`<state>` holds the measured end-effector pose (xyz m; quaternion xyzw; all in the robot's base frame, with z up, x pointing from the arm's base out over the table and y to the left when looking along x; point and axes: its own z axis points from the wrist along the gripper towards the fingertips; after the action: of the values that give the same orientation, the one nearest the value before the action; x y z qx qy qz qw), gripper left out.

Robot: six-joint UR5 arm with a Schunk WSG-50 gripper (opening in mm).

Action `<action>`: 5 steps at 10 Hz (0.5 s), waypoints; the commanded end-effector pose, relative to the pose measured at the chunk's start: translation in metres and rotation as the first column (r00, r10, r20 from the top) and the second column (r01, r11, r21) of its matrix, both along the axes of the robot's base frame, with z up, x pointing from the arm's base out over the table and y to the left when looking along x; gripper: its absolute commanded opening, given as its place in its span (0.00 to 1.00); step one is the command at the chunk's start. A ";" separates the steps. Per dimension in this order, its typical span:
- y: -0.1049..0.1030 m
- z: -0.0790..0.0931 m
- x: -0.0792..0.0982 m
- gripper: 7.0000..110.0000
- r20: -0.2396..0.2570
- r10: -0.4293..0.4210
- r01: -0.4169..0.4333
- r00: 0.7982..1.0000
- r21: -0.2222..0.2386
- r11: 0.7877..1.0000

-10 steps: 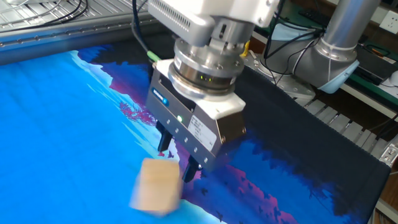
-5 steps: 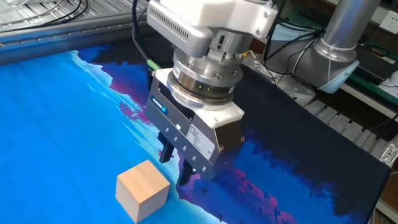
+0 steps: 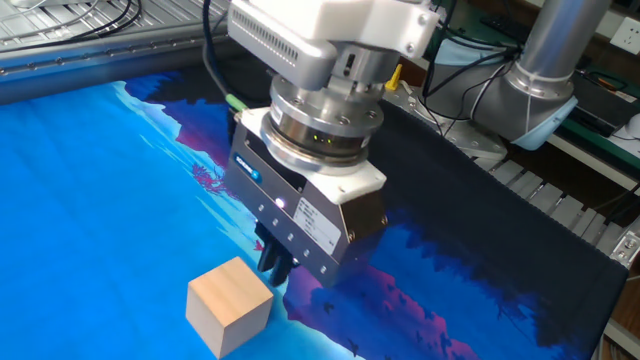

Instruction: Pick up the small block on the left and move it to the right

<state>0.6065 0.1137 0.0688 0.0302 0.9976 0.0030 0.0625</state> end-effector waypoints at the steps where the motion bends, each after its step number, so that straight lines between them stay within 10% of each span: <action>1: -0.010 0.023 0.015 0.00 -0.012 0.048 -0.048 0.999 -0.008 0.999; 5: -0.043 0.054 0.051 0.00 -0.040 0.167 -0.168 0.985 -0.017 0.986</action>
<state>0.6369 0.0929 0.1062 -0.0165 0.9987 -0.0059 0.0487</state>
